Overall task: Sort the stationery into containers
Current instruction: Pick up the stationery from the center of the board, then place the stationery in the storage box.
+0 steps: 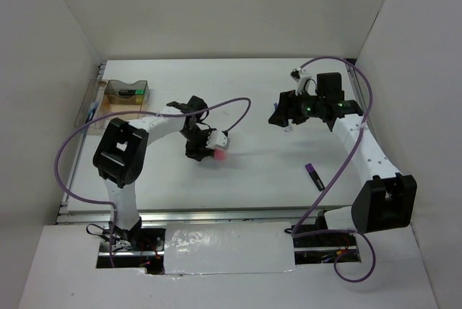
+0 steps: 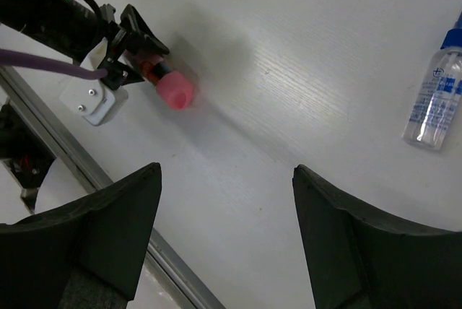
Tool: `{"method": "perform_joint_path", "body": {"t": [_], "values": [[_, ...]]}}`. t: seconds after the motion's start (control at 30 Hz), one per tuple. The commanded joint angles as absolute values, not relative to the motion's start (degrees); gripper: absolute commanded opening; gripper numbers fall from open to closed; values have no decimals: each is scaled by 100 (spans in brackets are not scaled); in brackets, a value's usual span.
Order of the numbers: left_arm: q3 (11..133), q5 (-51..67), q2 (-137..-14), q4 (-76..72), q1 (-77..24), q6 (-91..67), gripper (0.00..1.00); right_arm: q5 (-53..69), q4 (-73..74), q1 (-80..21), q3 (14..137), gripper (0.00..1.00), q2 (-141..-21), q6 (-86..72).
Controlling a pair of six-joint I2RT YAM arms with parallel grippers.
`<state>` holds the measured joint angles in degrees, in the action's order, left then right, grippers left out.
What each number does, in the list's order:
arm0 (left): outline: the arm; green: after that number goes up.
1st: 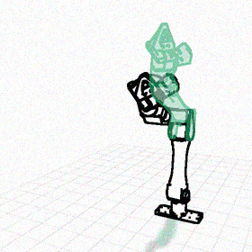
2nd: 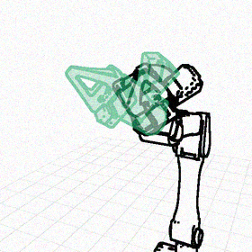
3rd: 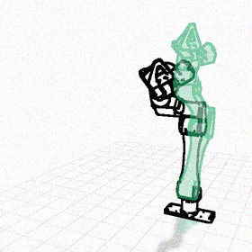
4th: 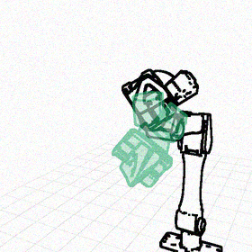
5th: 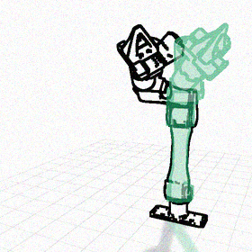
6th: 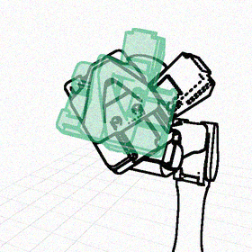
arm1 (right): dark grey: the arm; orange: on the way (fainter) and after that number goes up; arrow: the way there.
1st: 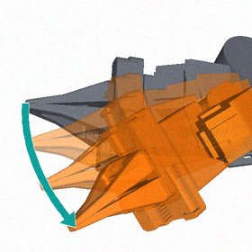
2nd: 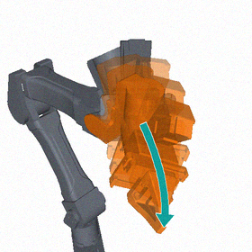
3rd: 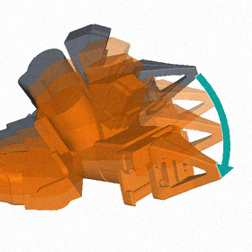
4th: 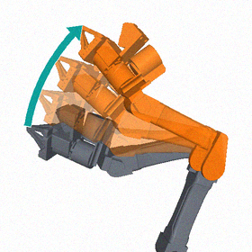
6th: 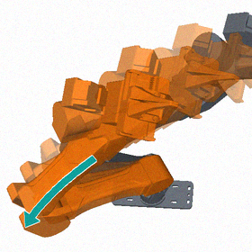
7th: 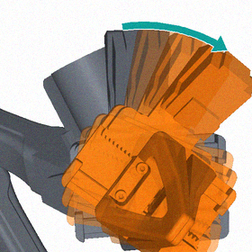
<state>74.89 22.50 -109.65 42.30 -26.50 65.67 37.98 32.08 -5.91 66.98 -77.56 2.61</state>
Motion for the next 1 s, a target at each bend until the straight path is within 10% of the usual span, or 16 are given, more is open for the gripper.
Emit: {"method": "perform_joint_path", "body": {"t": [0.0, 0.43, 0.97], "values": [[7768, 2381, -10740, 4112, -2365, 6284, 27, 3876, 3006, -545, 6697, 80, -7576, 255], [12215, 2049, -11636, 7128, 579, 9166, 7, 3902, 3050, -633, 6706, 79, -7655, 272], [11611, 1837, -12111, 4658, 2180, 10388, 1, 3586, 3094, -844, 6715, 78, -7901, 290]]}}
